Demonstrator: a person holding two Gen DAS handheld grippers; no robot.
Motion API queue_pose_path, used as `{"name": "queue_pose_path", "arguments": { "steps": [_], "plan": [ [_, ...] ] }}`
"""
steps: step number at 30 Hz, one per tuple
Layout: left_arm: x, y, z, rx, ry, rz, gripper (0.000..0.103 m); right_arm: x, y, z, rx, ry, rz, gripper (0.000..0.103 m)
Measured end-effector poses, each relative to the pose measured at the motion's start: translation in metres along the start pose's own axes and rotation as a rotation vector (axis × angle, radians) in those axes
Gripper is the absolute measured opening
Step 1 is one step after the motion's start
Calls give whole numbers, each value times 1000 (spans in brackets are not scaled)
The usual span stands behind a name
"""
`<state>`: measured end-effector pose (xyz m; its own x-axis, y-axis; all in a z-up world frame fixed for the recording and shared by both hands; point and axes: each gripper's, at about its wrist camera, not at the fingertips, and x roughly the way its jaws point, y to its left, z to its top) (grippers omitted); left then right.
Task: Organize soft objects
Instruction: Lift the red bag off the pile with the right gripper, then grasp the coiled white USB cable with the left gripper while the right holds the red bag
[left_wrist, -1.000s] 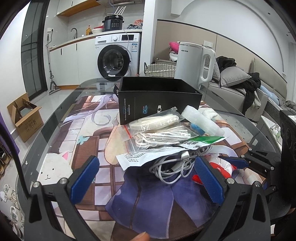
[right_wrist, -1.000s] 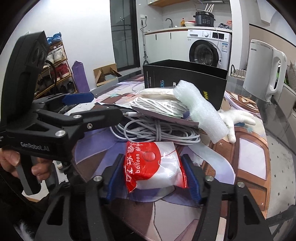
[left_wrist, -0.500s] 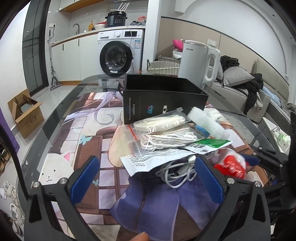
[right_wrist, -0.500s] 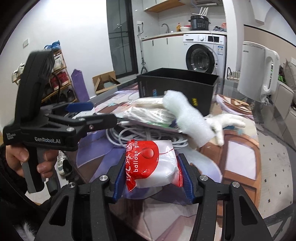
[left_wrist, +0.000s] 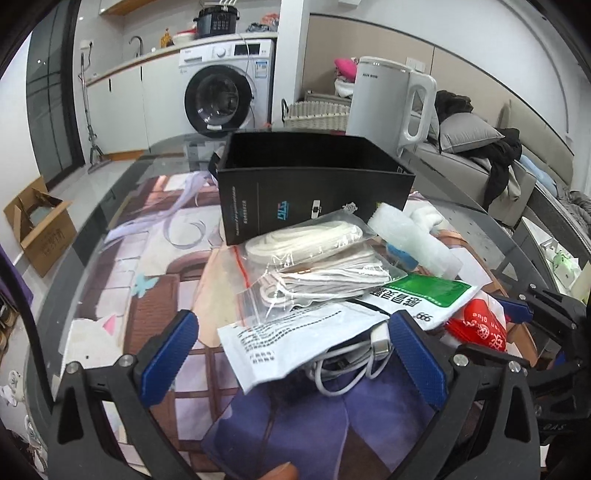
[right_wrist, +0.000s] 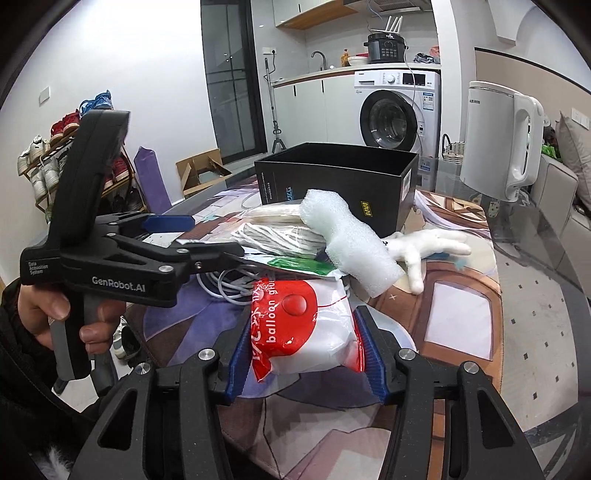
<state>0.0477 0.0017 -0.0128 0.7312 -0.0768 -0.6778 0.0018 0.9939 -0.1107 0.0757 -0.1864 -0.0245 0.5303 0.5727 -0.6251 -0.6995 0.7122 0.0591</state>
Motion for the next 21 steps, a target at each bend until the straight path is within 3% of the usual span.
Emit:
{"name": "queue_pose_path", "arguments": {
  "steps": [6, 15, 21],
  "plan": [
    [8, 9, 3, -61, 53, -19, 103, 0, -3, -1, 5, 3, -3, 53],
    [-3, 45, -7, -152, 63, -11, 103, 1, -10, -2, 15, 4, -6, 53],
    [-1, 44, 2, -140, 77, -31, 103, -1, -11, -1, 18, 0, -6, 53]
  ]
}}
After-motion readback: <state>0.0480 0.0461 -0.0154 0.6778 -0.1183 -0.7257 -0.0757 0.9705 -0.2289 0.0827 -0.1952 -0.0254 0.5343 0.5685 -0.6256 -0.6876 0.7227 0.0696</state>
